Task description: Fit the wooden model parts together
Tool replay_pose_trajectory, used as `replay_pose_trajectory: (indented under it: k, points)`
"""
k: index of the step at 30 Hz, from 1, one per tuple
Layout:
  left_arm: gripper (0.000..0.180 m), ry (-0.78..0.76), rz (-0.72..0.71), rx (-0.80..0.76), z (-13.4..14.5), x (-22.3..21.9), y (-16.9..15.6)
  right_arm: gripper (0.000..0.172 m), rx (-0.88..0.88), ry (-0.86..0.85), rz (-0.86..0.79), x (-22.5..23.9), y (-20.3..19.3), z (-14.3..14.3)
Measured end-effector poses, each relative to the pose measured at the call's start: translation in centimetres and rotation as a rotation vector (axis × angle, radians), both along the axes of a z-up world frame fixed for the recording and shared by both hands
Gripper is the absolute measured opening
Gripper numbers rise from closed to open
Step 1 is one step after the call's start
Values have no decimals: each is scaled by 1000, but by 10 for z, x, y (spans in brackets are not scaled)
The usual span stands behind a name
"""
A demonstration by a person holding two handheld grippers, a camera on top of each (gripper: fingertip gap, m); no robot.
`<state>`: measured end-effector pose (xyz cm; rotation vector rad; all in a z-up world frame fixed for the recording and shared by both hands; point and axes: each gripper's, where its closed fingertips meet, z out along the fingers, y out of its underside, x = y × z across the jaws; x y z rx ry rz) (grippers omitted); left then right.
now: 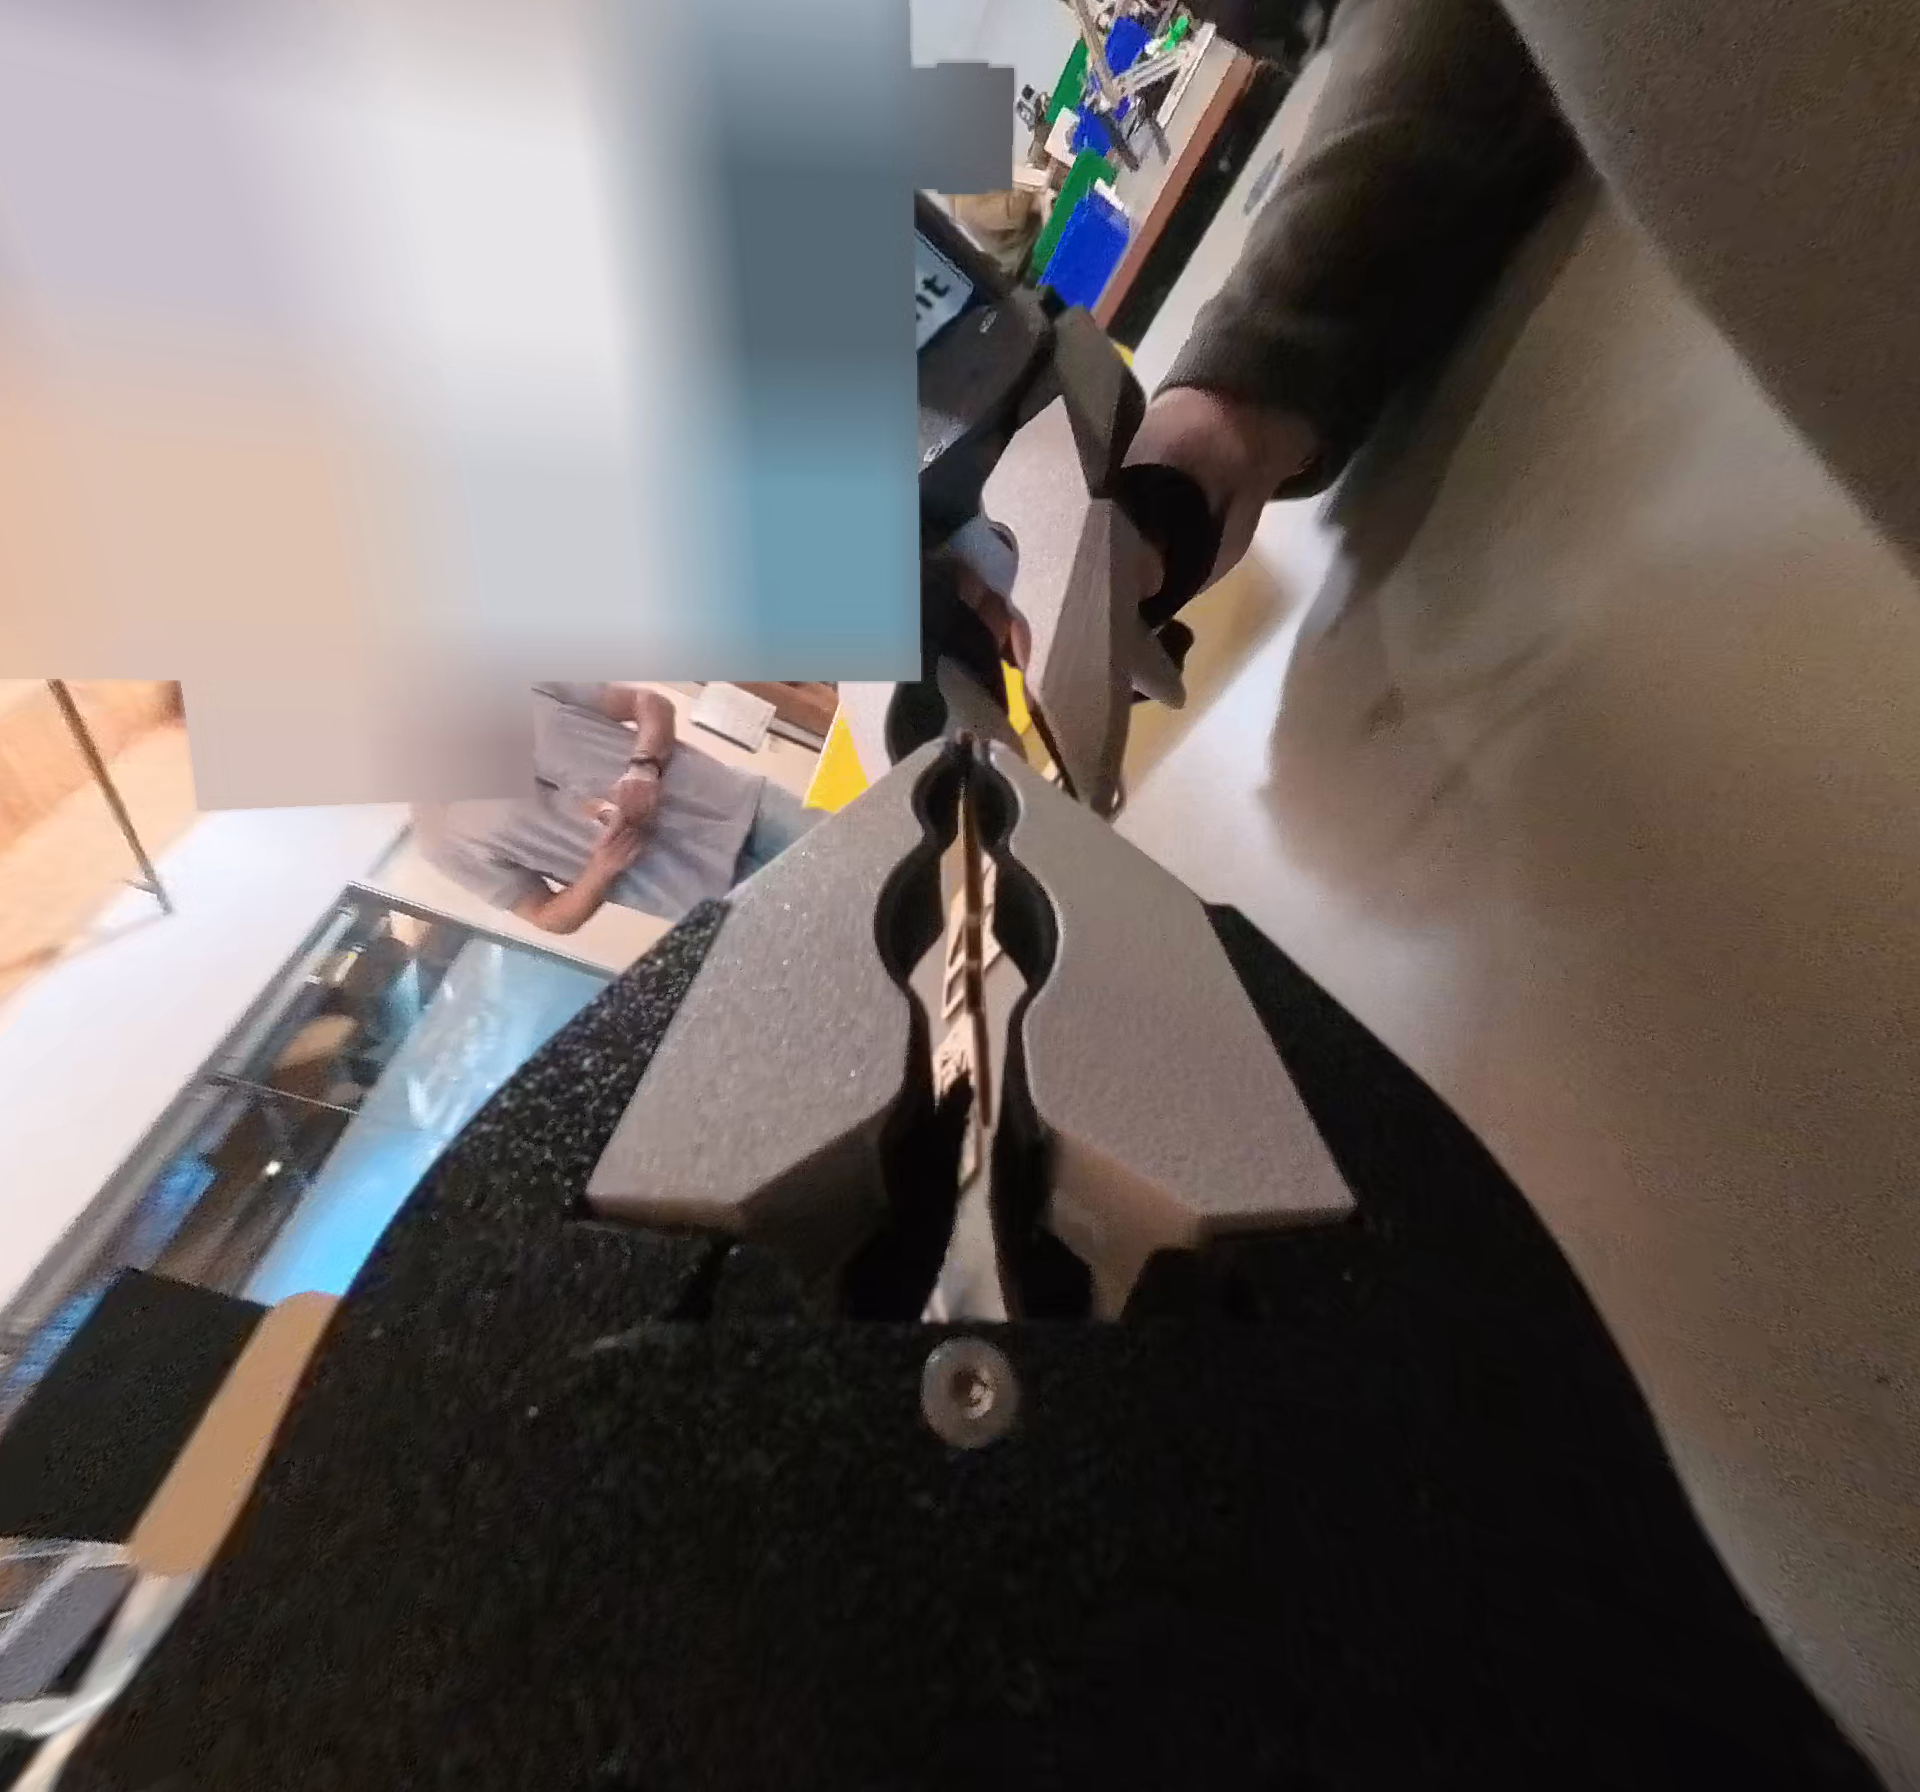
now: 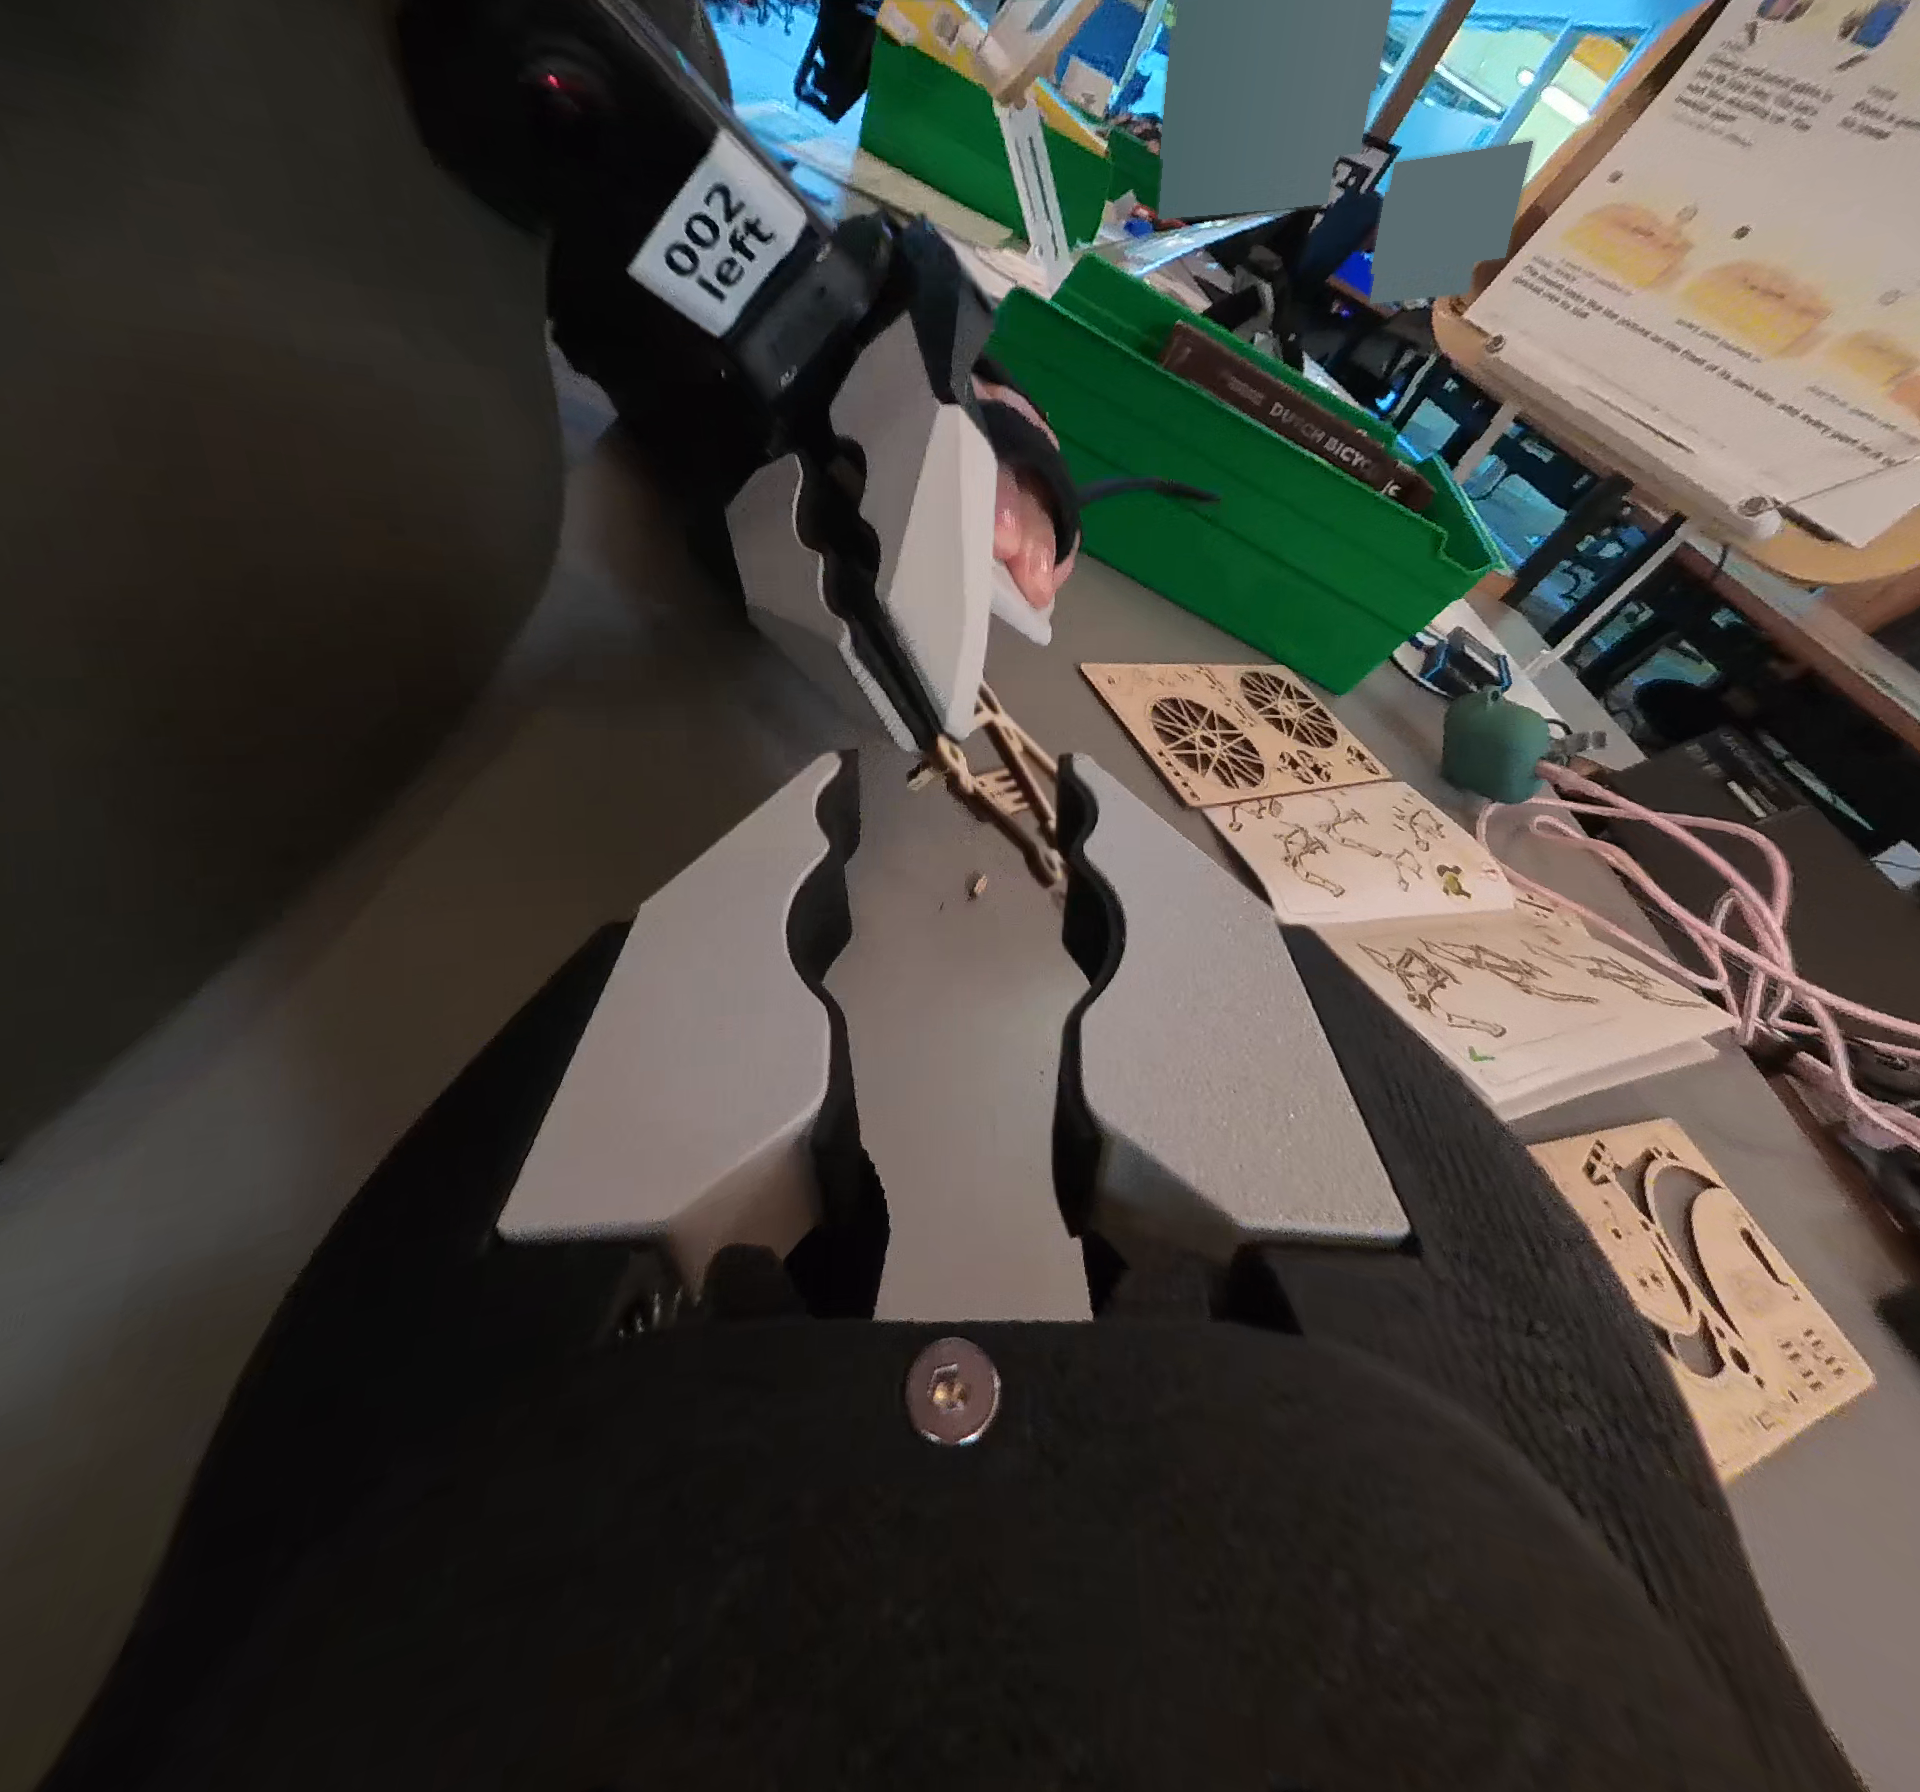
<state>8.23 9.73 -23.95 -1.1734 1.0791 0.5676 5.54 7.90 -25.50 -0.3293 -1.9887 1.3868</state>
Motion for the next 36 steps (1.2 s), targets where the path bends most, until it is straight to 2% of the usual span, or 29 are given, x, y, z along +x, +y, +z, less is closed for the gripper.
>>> replay_pose_trajectory:
  k: [7, 9, 12, 15, 18, 20, 23, 26, 30, 33, 36]
  points:
    - [0, 56, -16, 62, 2, 7, -4, 16, 42, 65, -20, 0, 10, 1]
    - [0, -40, -43, 42, 6, 6, -5, 8, 42, 67, -15, 1, 11, 2]
    - [0, -308, -90, -41, 15, -6, -1, 0, -24, -36, 1, 0, 11, 1]
    - [2, -539, -105, -132, 17, -26, 6, 0, -198, -248, -95, -16, 23, 2]
    - [34, -694, -64, -170, 23, -46, 10, 0, -383, -473, -240, -33, 47, -4]
    - [53, -696, -8, -154, 25, -58, 9, 0, -439, -653, -245, -34, 55, -13]
    - [55, -644, 42, -94, 31, -70, 3, 0, -477, -970, -148, -23, 55, -23]
    - [54, -630, 56, -71, 34, -76, 0, 0, -396, -1287, -55, -7, 56, -36]
    - [55, -638, 64, -85, 31, -81, 1, 1, -107, -1565, 14, 16, 56, -66]
    - [50, -641, 54, -99, 29, -81, 1, 5, 21, -1610, 18, 12, 55, -77]
    - [46, -674, 30, -121, 27, -80, 2, 22, 5, -1604, -72, -10, 55, -82]
